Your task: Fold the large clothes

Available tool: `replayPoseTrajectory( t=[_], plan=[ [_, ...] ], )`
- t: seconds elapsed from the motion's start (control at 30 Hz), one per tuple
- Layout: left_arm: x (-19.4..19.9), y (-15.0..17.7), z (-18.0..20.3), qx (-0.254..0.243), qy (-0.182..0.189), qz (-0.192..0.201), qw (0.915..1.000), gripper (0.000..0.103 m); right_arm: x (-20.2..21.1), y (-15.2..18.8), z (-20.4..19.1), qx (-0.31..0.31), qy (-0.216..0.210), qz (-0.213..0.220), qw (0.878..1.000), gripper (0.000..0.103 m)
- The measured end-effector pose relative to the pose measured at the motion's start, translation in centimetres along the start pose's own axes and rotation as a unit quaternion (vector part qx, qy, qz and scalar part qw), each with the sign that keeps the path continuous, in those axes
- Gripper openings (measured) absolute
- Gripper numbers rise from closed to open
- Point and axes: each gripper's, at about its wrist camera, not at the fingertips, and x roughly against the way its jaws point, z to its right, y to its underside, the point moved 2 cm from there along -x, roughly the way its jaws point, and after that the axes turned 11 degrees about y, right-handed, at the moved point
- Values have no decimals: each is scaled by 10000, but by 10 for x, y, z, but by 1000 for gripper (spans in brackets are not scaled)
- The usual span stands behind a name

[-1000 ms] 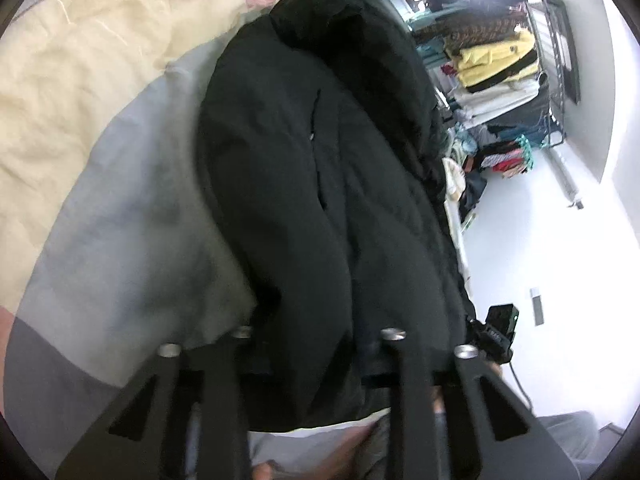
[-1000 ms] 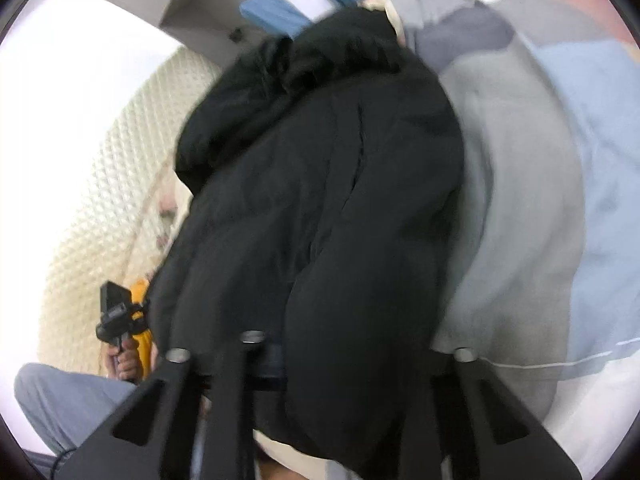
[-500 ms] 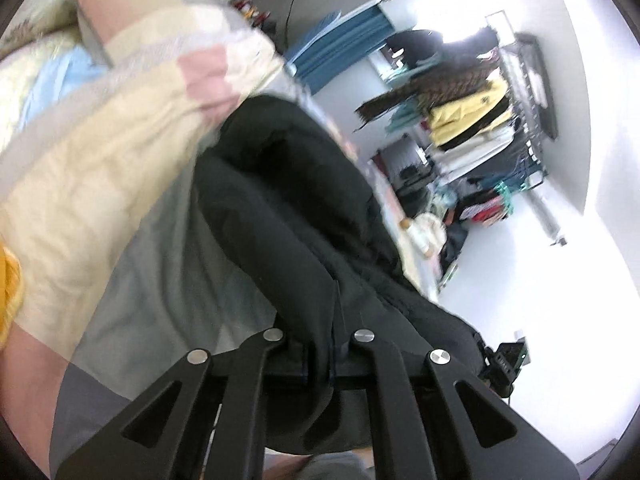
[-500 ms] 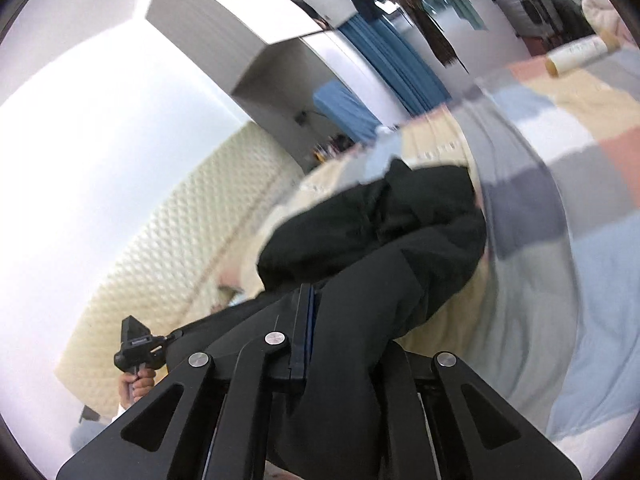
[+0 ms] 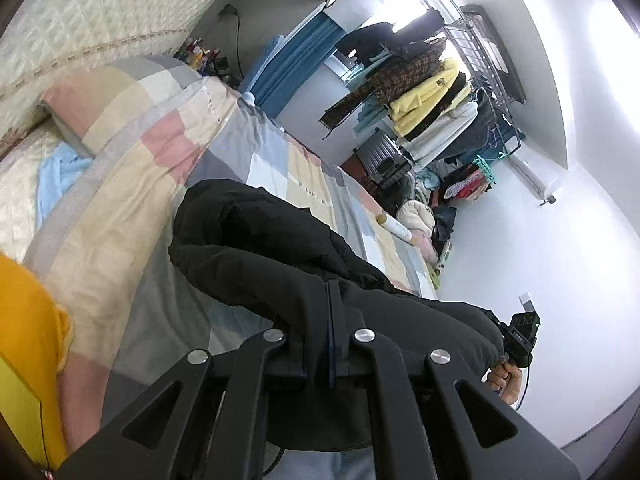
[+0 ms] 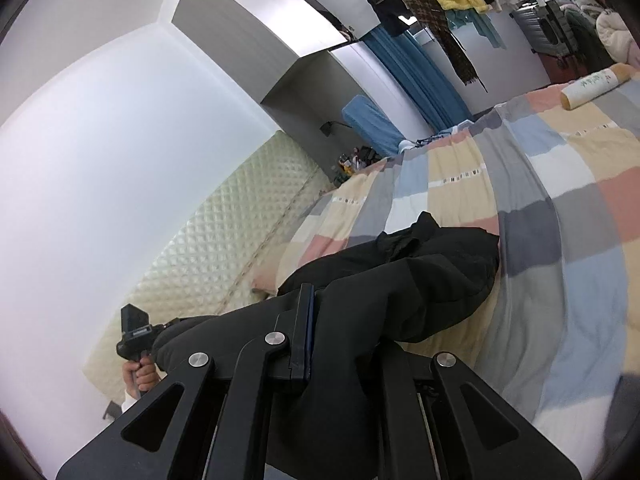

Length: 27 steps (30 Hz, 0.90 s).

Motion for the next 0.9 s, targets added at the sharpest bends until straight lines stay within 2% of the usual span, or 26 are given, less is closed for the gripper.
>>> replayPoseTrajectory(
  t=[0.17, 0.33, 0.5, 0.7, 0.83, 0.9],
  plan=[
    [16, 18, 1, 270, -48, -139, 9995, 6, 19, 27, -6, -89, 6, -110, 9999, 6],
    [15, 20, -2, 443, -193, -227, 9986, 6, 9, 27, 0, -288, 110, -186, 9994, 6],
    [2, 7, -16, 587, -414, -426, 9965, 7, -14, 7, 12, -419, 201, -317, 9984, 6],
    [-26, -30, -19, 662, -746, -597, 9932, 7, -57, -33, 35, -780, 369, -464, 9952, 6],
    [-57, -63, -26, 653, -1256, -817, 9866, 8, -97, -61, 48, -811, 723, -576, 9924, 6],
    [-77, -78, -32, 578, -1631, -953, 9803, 9, -117, -70, 55, -862, 872, -645, 9904, 6]
  ],
)
